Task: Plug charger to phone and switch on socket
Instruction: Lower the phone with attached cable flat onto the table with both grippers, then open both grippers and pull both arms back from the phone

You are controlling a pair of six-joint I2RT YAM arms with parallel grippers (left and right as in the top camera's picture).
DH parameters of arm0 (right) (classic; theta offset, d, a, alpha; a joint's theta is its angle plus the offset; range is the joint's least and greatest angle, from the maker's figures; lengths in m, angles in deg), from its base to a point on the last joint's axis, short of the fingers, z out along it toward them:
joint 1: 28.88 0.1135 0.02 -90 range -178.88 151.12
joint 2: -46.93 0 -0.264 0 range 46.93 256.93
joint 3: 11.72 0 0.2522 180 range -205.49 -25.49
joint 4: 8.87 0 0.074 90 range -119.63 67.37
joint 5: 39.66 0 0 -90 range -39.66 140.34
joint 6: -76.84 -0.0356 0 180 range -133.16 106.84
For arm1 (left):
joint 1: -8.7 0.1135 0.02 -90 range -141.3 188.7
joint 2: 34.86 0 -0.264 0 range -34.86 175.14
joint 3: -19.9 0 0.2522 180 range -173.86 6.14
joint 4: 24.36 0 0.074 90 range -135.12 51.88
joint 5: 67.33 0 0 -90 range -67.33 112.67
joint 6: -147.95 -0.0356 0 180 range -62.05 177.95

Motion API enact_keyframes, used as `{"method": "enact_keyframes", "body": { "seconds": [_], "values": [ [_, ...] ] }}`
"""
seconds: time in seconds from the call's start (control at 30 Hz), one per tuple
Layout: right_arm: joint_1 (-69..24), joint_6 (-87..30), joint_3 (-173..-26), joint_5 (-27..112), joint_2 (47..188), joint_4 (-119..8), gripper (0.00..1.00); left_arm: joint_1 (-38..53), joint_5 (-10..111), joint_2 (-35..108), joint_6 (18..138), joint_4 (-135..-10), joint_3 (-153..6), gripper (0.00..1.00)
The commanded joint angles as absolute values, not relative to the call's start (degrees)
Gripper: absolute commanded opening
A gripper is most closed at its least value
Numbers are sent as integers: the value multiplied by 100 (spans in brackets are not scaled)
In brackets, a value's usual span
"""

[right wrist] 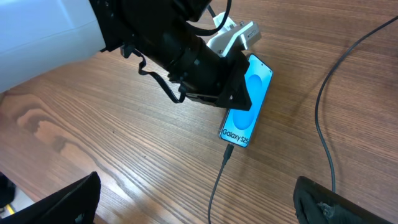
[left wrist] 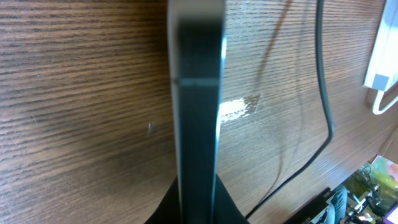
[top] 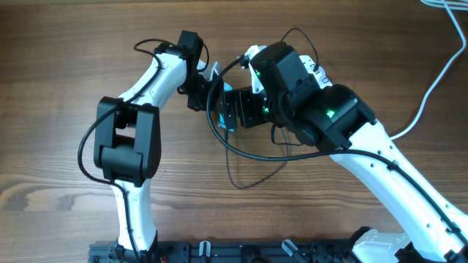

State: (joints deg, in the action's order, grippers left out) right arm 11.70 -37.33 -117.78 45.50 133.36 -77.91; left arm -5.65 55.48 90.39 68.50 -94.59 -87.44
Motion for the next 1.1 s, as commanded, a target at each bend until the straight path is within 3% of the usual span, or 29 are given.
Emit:
{"method": "enact_keyframes", "body": {
  "seconds": [0.0, 0.3, 0.47, 0.73, 0.83, 0.97, 1.03, 1.07],
  "values": [
    [1177, -3652, -11863, 4649, 13491, -7800, 100, -567, 5594, 9159, 6719, -9422, -8760, 4],
    [1144, -3674, -11863, 4649, 13662, -7798, 99, -565, 5164, 9159, 6736, -9446, -8749, 12],
    [1050, -3778, -11863, 4649, 13662, -7824, 100, -567, 5146, 9159, 6739, -9487, -8749, 25],
    [827, -3881, -11863, 4664, 13662, -7990, 100, -565, 4665, 9159, 6736, -9645, -8744, 33],
    [458, -4229, -11863, 4970, 13664, -8194, 100, -538, 4620, 9100, 6743, -9857, -8814, 40],
    [-454, -4165, -11861, 5403, 13883, -8272, 100, -468, 4613, 8479, 6756, -10265, -9245, 42],
    [-1037, -4165, -11861, 5394, 14164, -8316, 100, -468, 4517, 7791, 6787, -10250, -9431, 60],
    [-1291, -4167, -11861, 5396, 14320, -8307, 100, -468, 4340, 7498, 6922, -10195, -9446, 76]
  ]
}}
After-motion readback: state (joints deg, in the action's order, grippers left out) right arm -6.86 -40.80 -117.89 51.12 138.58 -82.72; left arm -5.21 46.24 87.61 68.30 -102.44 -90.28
